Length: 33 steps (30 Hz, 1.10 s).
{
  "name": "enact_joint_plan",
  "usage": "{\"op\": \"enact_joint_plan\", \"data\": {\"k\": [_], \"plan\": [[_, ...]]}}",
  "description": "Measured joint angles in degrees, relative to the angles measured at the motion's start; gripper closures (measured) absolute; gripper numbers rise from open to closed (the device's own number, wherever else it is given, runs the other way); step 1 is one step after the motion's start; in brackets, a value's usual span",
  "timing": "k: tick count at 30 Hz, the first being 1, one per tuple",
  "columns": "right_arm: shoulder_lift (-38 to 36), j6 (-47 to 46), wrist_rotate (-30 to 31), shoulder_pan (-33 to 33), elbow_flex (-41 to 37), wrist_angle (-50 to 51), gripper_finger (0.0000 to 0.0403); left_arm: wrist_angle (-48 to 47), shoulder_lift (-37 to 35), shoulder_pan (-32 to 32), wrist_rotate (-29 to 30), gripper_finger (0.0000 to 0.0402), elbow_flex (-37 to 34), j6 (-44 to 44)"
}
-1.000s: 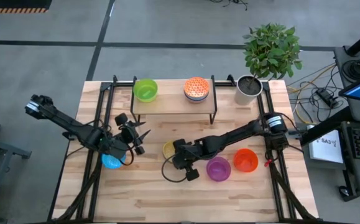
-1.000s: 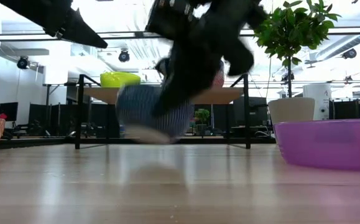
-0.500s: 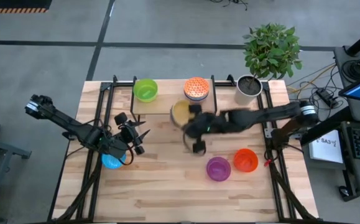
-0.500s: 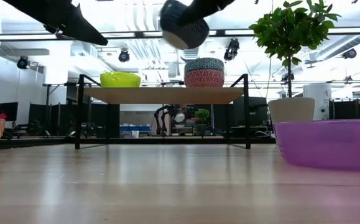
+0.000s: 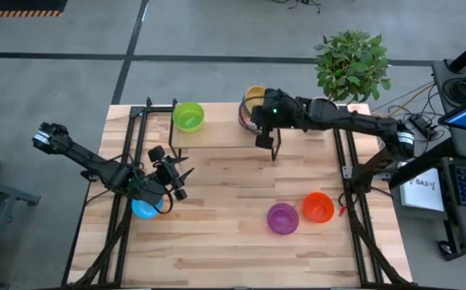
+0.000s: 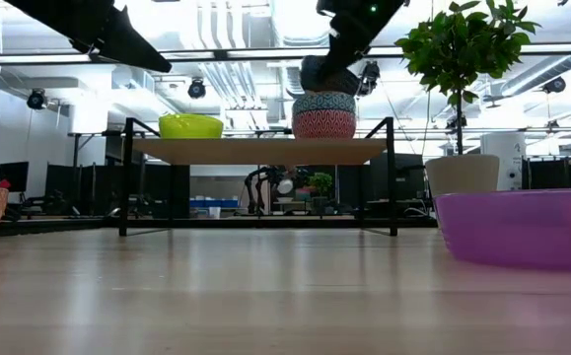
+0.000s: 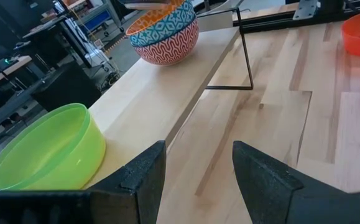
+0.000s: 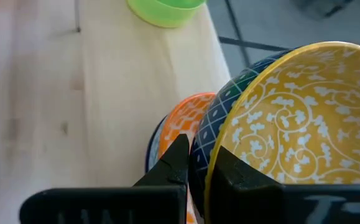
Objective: Place and stack bowls onto a shelf
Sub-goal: Stack the blue bowl on the top of the light blue bowl on the shelf
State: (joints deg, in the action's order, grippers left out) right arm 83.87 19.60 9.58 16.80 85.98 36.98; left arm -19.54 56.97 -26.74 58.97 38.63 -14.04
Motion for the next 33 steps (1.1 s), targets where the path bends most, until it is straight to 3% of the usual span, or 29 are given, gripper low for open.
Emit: {"op": "enact_joint_plan", "data": {"k": [6, 17, 33], "plan": [[0.03, -0.11, -2.31, 1.13, -0.01, 0.92, 0.0384, -0.01, 0.0, 0.0, 0.01, 0.0233, 0.0, 0.48], [0.64, -1.0, -2.03, 1.13, -0.01, 1.65, 0.0315, -0.01, 0.0, 0.0, 0.01, 0.0233, -0.04, 0.49], [-2.52, -4.83, -2.68, -1.49, -0.01, 1.23, 0.031, -0.01, 0.0, 0.0, 0.01, 0.0233, -0.07, 0.5]]}}
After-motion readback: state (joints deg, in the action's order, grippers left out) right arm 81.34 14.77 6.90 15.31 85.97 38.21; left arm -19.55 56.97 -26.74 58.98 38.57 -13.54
